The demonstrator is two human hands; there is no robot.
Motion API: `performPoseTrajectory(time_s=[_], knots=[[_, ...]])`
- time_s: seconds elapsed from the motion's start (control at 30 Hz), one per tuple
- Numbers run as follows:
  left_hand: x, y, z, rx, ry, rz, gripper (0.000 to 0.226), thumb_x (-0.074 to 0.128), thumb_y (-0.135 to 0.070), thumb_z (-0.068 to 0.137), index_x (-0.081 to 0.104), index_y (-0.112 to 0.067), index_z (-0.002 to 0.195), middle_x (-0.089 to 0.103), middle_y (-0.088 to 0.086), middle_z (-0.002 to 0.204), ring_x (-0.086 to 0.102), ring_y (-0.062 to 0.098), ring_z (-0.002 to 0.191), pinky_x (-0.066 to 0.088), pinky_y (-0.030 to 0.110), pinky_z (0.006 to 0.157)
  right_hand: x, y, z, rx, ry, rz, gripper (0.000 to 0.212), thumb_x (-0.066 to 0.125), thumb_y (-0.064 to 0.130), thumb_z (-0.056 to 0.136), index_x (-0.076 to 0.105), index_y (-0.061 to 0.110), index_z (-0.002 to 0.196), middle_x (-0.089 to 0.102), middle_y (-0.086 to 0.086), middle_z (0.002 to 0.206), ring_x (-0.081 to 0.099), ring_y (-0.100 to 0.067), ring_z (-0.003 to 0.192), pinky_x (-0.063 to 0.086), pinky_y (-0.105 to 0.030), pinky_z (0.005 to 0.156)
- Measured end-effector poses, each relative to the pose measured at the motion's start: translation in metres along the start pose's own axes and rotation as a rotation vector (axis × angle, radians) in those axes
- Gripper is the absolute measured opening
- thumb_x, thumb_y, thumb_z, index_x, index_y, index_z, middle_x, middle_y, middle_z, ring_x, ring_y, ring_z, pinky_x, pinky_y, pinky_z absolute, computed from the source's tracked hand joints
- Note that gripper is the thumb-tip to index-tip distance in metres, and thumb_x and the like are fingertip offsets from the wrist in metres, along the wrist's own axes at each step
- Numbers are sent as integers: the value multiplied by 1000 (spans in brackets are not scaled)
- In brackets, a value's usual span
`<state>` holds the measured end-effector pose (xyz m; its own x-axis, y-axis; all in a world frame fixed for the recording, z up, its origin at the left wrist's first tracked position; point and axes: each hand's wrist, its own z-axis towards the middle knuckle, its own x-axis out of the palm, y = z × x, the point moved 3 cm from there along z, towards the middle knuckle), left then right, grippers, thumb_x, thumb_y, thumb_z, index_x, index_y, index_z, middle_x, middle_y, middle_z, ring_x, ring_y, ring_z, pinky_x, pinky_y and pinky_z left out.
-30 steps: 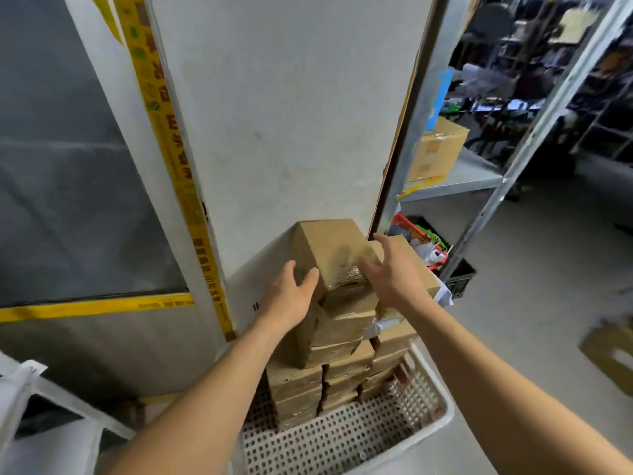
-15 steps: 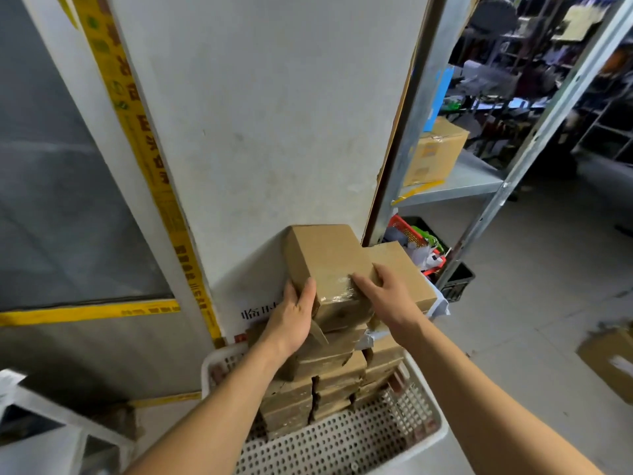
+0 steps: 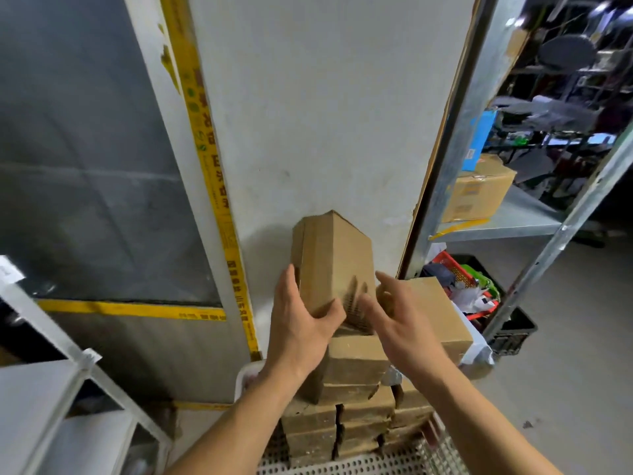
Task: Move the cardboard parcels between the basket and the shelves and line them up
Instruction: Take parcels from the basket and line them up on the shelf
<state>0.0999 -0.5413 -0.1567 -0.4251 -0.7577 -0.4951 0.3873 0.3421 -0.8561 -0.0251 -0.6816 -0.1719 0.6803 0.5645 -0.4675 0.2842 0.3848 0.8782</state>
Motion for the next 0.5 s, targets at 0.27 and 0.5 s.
performPoseTrajectory(time_s=[0.27, 0.5], knots=[[2, -24, -32, 369, -10, 266, 121, 67, -74, 80, -1, -21, 166, 36, -1, 161, 31, 15, 141, 43, 32, 115, 9, 33, 7, 179, 221, 612, 89, 90, 62, 73, 59, 4, 132, 77, -14, 112, 76, -28, 105, 61, -45, 90], [-14, -34, -41, 337, 179, -31, 93, 59, -51, 99, -4, -37, 166, 34, -22, 158, 26, -17, 144, 29, 12, 118, 19, 36, 7, 184, 491, 833, 48, 66, 32, 103, 62, 2, 140, 67, -25, 136, 66, -40, 127, 55, -46, 103]])
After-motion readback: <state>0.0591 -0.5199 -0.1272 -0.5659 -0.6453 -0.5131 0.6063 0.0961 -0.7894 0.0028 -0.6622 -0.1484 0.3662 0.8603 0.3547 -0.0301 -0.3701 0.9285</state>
